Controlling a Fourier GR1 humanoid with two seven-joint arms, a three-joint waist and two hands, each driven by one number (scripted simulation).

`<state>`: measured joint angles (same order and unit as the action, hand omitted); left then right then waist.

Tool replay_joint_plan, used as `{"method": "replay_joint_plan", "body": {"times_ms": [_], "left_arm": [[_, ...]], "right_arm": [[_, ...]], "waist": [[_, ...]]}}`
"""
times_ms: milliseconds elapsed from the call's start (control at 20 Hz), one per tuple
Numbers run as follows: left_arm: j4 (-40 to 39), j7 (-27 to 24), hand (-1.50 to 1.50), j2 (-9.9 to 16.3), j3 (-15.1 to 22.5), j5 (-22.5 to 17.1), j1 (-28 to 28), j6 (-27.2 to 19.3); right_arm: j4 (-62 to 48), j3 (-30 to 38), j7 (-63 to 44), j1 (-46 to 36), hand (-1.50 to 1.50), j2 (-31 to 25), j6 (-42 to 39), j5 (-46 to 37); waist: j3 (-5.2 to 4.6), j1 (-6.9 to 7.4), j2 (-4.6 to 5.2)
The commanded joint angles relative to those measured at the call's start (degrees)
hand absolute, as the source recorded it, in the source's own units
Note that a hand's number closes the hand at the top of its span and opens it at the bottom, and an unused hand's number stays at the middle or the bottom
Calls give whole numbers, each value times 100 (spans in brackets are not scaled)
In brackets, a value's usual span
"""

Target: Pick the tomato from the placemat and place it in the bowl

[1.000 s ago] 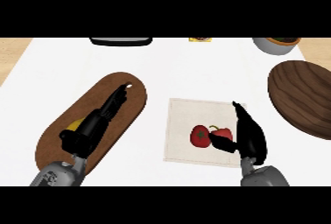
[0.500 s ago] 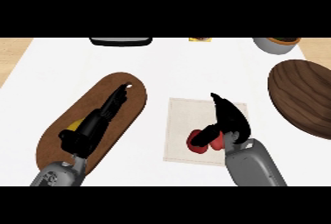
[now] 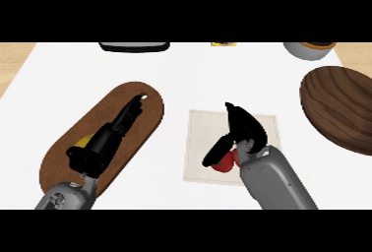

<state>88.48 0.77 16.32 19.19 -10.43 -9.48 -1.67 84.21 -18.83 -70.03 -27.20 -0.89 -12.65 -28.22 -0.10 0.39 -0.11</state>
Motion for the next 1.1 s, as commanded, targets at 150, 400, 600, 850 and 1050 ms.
{"method": "replay_joint_plan", "body": {"times_ms": [150, 400, 600, 850, 1050], "left_arm": [[549, 145, 0, 130, -55, -13, 428, 78], [338, 268, 0, -132, -45, 113, 202, -39], [331, 145, 0, 58, -218, 53, 213, 192], [174, 160, 0, -146, -175, 200, 151, 109], [478, 368, 0, -114, -166, 244, 218, 115]], "right_arm": [[-55, -396, -1118, -4, -150, 85, -35, -459], [-256, -380, -1035, -204, -150, 85, 52, -832], [-292, -624, -854, 187, -150, -57, 102, -1299], [-328, -608, -729, 540, -150, 61, 144, -1666], [-460, -373, -746, 529, -150, 84, 108, -1645]], "waist": [[7, 15, -22], [7, -1, -1], [5, -23, -6], [6, -49, -1], [8, -27, -10]]}}
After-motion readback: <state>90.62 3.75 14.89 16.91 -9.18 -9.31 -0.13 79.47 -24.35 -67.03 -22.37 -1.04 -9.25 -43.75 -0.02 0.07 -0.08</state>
